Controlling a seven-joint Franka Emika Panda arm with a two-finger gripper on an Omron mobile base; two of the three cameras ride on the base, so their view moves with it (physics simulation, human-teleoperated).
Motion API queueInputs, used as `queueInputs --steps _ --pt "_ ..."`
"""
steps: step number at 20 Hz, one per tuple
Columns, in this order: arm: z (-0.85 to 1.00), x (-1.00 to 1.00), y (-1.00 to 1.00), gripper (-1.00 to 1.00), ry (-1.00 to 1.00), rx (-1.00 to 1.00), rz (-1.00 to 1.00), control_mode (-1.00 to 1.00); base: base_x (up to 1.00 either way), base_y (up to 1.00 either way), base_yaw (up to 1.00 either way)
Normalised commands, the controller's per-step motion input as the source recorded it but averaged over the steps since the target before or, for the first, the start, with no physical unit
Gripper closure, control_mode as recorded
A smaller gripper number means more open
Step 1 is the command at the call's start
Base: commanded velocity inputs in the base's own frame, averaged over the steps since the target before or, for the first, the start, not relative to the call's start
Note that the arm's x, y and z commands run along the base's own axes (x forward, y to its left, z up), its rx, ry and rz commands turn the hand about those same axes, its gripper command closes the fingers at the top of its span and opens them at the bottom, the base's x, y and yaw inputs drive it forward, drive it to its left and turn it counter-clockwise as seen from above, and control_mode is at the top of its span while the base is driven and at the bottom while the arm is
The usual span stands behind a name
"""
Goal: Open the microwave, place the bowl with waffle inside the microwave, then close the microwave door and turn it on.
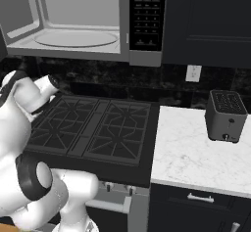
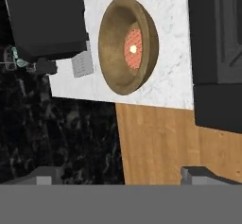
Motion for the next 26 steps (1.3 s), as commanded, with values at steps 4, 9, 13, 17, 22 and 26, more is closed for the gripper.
queueInputs --steps 4,9,13,17,22,26 --pt "-0.44 0.02 0.29 -1.0 0.14 -0.2 0.15 -1.0 0.0 0.0 0.0" --pt "-0.5 0.19 0.51 -1.0 0.02 -0.1 0.03 -1.0 0.0 0.0 0.0" --pt "-0.48 0.25 0.4 -1.0 0.0 -0.01 0.0 -1.0 0.0 0.0 0.0" --pt "-0.42 0.21 0.11 -1.0 -0.05 0.0 0.0 -1.0 0.0 0.0 0.0" --pt "-0.34 0.15 0.28 -1.0 -0.09 0.0 0.0 -1.0 0.0 0.0 0.0" --pt "-0.19 0.16 0.41 -1.0 -0.08 0.0 0.0 -1.0 0.0 0.0 0.0"
